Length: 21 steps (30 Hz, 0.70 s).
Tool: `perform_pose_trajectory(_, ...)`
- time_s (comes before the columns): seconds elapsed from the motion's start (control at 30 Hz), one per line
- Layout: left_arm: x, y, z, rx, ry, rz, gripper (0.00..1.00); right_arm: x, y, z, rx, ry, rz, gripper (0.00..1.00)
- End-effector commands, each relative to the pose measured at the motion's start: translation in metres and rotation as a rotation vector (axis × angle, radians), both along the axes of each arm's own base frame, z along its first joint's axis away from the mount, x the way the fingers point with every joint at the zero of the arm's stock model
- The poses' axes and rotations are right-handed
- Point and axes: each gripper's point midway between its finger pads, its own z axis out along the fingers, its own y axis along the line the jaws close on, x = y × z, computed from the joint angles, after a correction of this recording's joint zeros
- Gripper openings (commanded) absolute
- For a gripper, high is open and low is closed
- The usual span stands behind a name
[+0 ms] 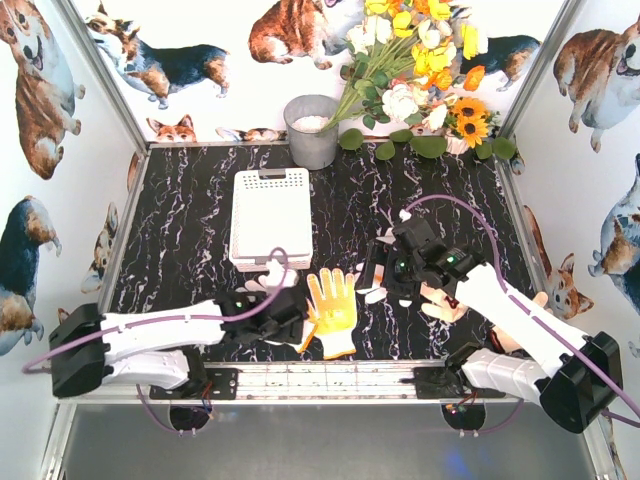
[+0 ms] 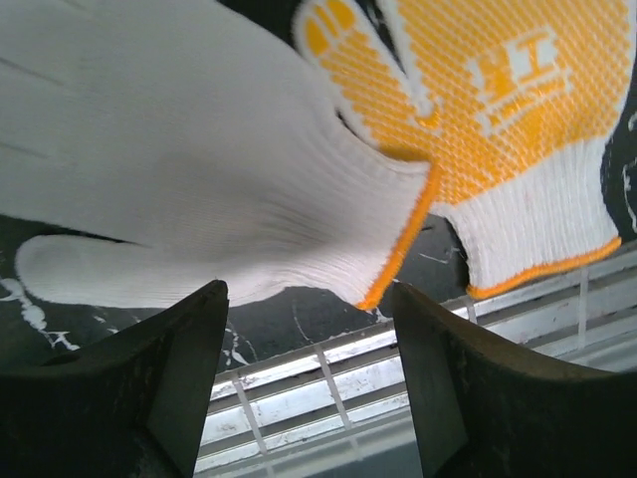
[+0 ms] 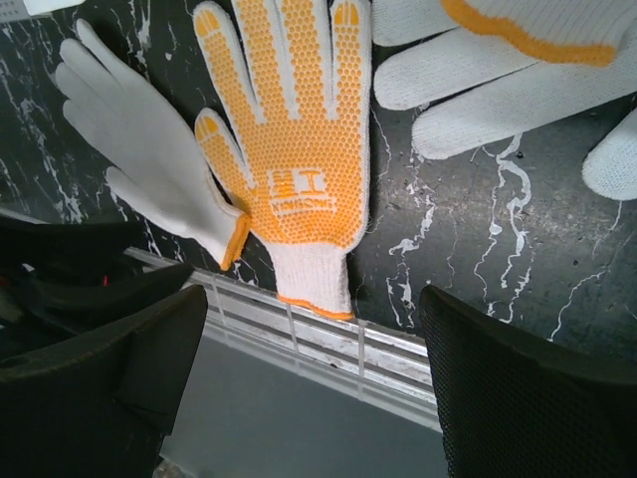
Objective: Put the gloves into the storage basket
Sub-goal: Pick up the glove from the center of the board.
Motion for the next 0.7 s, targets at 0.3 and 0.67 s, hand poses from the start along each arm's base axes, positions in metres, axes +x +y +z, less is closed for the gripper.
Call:
perform_pose_trajectory(0.3,-0.005,-0.048,-0.012,0.065,-0.082,-0.198,0.59,0.004,0.003,0.020,0.064,-0.087,-0.021,0.91)
perform_pose_trajectory(0.67,-0.015,-0.035,-0.035,0.307,-0.126,-0.294,0.49,0.002,-0.003,0.023,0.053,-0.105,-0.031,0.91)
